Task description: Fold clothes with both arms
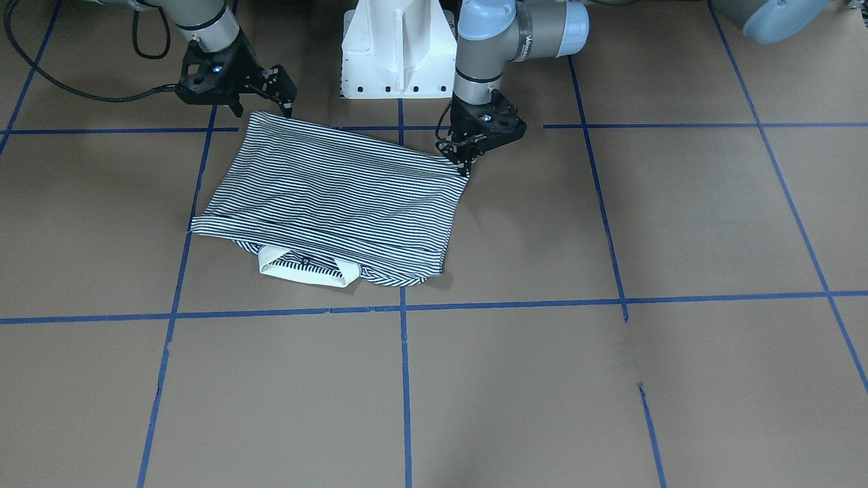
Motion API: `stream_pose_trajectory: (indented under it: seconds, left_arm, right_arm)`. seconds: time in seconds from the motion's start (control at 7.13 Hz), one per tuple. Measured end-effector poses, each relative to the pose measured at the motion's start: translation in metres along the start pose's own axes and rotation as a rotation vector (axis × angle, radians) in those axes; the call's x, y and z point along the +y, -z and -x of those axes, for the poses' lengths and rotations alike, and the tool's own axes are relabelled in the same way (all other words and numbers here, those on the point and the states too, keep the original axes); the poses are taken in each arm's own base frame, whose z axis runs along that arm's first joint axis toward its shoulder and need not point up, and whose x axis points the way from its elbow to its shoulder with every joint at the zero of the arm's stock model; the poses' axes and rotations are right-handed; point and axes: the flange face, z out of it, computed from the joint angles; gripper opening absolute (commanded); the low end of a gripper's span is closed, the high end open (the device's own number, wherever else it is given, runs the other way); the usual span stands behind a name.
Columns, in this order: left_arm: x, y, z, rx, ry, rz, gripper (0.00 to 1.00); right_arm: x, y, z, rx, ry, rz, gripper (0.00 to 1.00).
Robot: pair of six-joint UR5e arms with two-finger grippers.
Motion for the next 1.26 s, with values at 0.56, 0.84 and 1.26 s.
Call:
stream_pose_trajectory:
  seconds: [0.56, 0.84, 1.26]
  left_arm:
    - [-0.118, -0.011, 0.0, -0.031, -0.109, -0.149, 0.0]
    - [-0.187, -0.043, -0.03, 0.026, -0.149, -0.227, 0.0]
    - [-0.262, -0.082, -0.083, 0.123, -0.272, -0.376, 0.0]
  right_arm:
    - [-0.002, 0.001, 0.014, -0.016, 0.003, -0.005, 1.0]
    - [-0.003, 0.003, 0.017, -0.022, 0.004, -0.008, 1.0]
    - [-0.007, 0.004, 0.029, -0.039, 0.004, -0.018, 1.0]
